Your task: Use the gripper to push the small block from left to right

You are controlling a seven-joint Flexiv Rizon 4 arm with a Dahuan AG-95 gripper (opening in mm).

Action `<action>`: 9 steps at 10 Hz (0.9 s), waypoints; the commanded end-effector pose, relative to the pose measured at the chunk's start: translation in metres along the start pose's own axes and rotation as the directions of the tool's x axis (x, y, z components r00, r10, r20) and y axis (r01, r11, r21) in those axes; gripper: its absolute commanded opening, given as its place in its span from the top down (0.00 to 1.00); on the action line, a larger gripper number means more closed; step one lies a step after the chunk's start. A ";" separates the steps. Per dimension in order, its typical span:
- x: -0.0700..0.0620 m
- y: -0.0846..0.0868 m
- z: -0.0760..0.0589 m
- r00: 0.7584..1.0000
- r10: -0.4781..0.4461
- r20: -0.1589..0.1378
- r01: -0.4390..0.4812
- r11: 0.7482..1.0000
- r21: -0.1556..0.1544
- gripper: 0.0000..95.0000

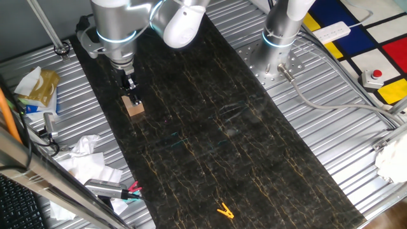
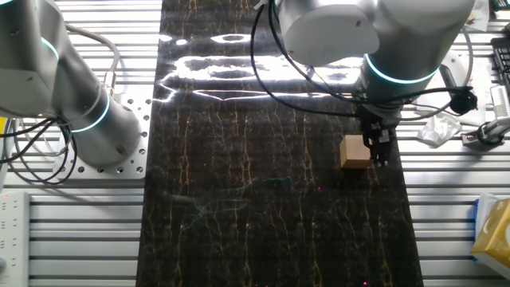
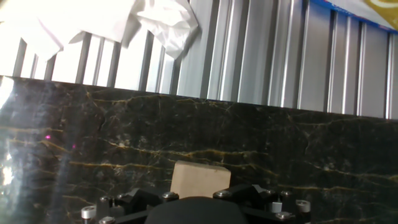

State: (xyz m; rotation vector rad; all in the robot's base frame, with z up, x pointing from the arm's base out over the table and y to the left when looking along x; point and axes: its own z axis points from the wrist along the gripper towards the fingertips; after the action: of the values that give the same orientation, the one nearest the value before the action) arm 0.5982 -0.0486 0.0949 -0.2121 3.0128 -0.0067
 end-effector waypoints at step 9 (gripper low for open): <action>-0.005 -0.011 0.026 0.999 -0.032 0.009 0.032 0.999 -0.011 0.00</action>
State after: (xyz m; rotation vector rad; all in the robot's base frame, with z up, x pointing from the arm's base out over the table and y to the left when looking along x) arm 0.6092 -0.0596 0.0678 -0.2589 3.0016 0.0117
